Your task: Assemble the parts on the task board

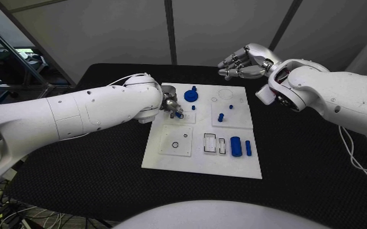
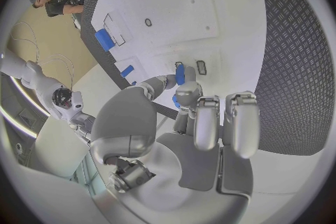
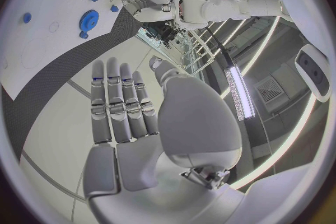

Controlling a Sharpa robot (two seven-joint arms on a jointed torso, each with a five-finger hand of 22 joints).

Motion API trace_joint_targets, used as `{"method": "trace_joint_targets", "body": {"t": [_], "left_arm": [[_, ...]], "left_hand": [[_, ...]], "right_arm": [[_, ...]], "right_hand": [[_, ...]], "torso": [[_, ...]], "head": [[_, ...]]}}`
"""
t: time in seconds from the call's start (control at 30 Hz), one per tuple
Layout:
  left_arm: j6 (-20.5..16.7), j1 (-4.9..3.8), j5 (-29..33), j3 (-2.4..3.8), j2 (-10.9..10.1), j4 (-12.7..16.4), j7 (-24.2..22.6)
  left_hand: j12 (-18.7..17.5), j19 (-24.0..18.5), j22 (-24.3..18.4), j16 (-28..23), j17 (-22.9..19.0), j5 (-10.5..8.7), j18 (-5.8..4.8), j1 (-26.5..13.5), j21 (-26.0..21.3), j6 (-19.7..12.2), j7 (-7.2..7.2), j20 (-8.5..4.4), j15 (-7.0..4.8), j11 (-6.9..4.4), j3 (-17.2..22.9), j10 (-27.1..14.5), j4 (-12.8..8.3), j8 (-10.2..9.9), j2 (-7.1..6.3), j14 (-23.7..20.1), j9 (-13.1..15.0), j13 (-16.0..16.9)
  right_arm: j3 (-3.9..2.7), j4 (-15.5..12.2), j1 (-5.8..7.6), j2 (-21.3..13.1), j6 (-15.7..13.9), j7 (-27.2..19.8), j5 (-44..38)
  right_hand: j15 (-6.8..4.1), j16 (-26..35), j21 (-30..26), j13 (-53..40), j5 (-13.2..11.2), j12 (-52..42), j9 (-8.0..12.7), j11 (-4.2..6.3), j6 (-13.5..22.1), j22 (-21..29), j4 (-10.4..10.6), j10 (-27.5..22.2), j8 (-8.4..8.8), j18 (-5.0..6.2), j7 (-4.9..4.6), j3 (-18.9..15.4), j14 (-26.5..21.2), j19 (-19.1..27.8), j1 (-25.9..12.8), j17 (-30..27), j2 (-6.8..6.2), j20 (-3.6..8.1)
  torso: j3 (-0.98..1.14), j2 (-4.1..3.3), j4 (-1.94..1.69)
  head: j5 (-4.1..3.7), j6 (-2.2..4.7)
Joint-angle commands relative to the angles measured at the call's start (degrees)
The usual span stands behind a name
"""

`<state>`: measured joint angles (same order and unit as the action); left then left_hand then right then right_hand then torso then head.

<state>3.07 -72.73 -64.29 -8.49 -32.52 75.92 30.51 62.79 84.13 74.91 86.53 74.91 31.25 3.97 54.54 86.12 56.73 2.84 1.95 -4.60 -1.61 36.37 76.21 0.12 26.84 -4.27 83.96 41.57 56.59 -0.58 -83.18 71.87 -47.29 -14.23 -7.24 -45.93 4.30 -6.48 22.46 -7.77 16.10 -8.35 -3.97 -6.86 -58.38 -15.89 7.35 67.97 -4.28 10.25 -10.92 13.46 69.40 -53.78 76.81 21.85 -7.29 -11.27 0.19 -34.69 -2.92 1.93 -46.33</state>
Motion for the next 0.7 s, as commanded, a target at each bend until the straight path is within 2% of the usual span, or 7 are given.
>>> {"method": "trace_joint_targets", "body": {"t": [0.03,0.2,0.43,0.7], "left_arm": [[-3.4,-0.05,0.1,-0.01,-0.3,0.7,-0.1],[-4.1,-0.05,1.0,-0.01,-0.6,1.2,-0.2],[-5.1,-0.04,1.3,-0.01,-0.4,1.1,-0.2],[-4.9,0.08,1.1,-0.01,0.6,-0.1,-0.2]], "left_hand": [[0.0,2.5,9.5,0.3,12.2,0.21,-2.54,1.0,0.3,0.2,-0.27,-0.38,-0.30,-0.15,7.3,0.3,-7.5,0.4,1.14,5.1,0.0,0.1],[0.0,2.6,9.6,0.2,12.2,0.24,-2.57,1.1,0.3,0.3,-0.30,-0.40,-0.32,-0.18,7.3,0.4,-7.6,0.4,1.10,5.1,-0.1,0.0],[-0.1,2.6,9.6,0.3,12.2,0.24,-2.57,1.1,0.3,0.3,-0.31,-0.40,-0.33,-0.19,7.3,0.4,-7.6,0.4,1.09,5.1,-0.1,-0.1],[-0.2,2.5,9.5,0.2,12.2,0.24,-2.54,1.1,0.3,0.3,-0.30,-0.41,-0.34,-0.19,7.3,0.3,-7.6,0.4,1.12,5.0,-0.1,-0.2]], "right_arm": [[-0.03,0.0,0.13,0.0,-0.1,-0.6,0.0],[-0.03,0.1,0.13,0.0,-0.1,-0.6,0.0],[-0.03,0.2,0.12,0.0,0.0,-0.6,0.0],[-0.03,0.2,0.12,0.1,0.0,-0.6,0.0]], "right_hand": [[-0.06,0.3,-0.2,0.1,0.3,-0.3,-0.1,0.04,-0.2,0.1,0.1,0.4,-0.15,0.23,0.10,-0.2,0.2,-0.4,0.0,-0.1,0.60,0.04],[-0.06,0.3,-0.2,0.1,0.3,-0.3,-0.1,0.05,-0.2,0.1,0.1,0.5,-0.17,0.23,0.11,-0.2,0.2,-0.4,0.0,-0.1,0.61,0.04],[-0.07,0.4,-0.2,0.1,0.4,-0.3,-0.1,0.05,-0.3,0.1,0.1,0.5,-0.19,0.23,0.11,-0.2,0.2,-0.5,-0.1,-0.1,0.62,0.04],[-0.08,0.4,-0.3,0.1,0.4,-0.4,-0.1,0.06,-0.3,0.2,0.2,0.5,-0.20,0.23,0.12,-0.2,0.2,-0.5,-0.1,-0.1,0.64,0.04]], "torso": [[0.00,0.00,0.08],[0.02,0.01,0.08],[0.01,0.01,0.12],[0.03,-0.03,0.13]], "head": [[0.06,0.14],[0.21,-0.05],[0.12,0.04],[0.14,0.01]]}}
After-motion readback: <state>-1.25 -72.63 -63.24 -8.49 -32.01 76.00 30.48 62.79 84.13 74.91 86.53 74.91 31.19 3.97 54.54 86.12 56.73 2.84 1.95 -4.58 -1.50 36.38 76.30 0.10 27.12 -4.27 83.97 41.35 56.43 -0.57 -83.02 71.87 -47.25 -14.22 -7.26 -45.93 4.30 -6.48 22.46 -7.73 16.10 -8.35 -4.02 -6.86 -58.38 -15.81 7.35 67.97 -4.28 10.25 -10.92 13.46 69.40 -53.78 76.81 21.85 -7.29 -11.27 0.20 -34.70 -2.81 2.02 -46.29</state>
